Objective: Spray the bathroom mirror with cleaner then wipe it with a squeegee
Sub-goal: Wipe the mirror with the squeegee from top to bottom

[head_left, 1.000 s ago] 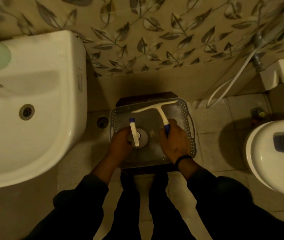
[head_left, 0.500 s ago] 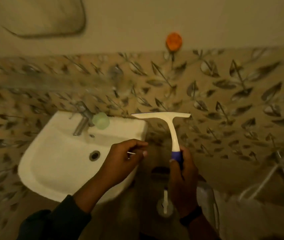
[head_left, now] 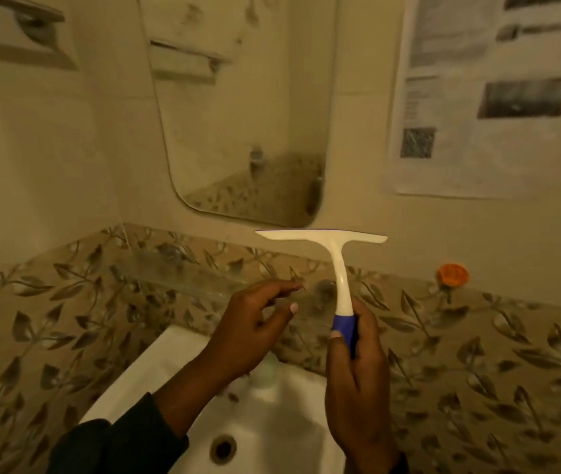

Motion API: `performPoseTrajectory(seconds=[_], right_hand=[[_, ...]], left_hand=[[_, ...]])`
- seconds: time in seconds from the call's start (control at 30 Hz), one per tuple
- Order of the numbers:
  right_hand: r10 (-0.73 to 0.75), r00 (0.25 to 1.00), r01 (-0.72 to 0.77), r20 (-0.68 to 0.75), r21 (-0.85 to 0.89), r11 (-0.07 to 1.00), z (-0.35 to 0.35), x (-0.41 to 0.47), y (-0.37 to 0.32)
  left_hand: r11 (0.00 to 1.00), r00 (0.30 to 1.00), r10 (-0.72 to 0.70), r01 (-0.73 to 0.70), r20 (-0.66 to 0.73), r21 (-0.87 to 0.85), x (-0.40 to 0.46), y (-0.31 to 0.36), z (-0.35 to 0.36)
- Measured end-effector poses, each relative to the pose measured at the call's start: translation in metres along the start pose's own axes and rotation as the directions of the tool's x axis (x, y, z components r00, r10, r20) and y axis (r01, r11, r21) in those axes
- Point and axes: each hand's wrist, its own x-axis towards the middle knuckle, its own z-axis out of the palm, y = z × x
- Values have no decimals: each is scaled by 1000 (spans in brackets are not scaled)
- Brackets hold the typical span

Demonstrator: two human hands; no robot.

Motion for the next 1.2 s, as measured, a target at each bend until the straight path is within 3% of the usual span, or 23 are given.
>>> performPoseTrajectory(seconds=[0.23,0.47,0.73,0.9,1.03,1.2], right_hand=[[-192,980,188,-60,-73,980,125,78,-52],[-465,880,442,-95,-194,876,215,164,-117],[-570,810,525,-134,-265,809,245,227,-165],[-527,843,502,-109,-198,842,261,246,-189],[-542,838,524,-66,-186,831,272,261,-205],[-573,811,534,-121,-249,808,286,283,-220]], left_hand=[[958,938,287,-276,-195,78,103,-65,-123],[926,844,376,-323,-382,196,219,-99,-233],[856,817,462,-308,-347,415,319,-81,-302],[768,804,517,-283,-295,574,364,-66,-334],[773,819,511,-306,-260,556,383,-78,-346],[745,804,550,-352,-225,566,390,-90,-351]])
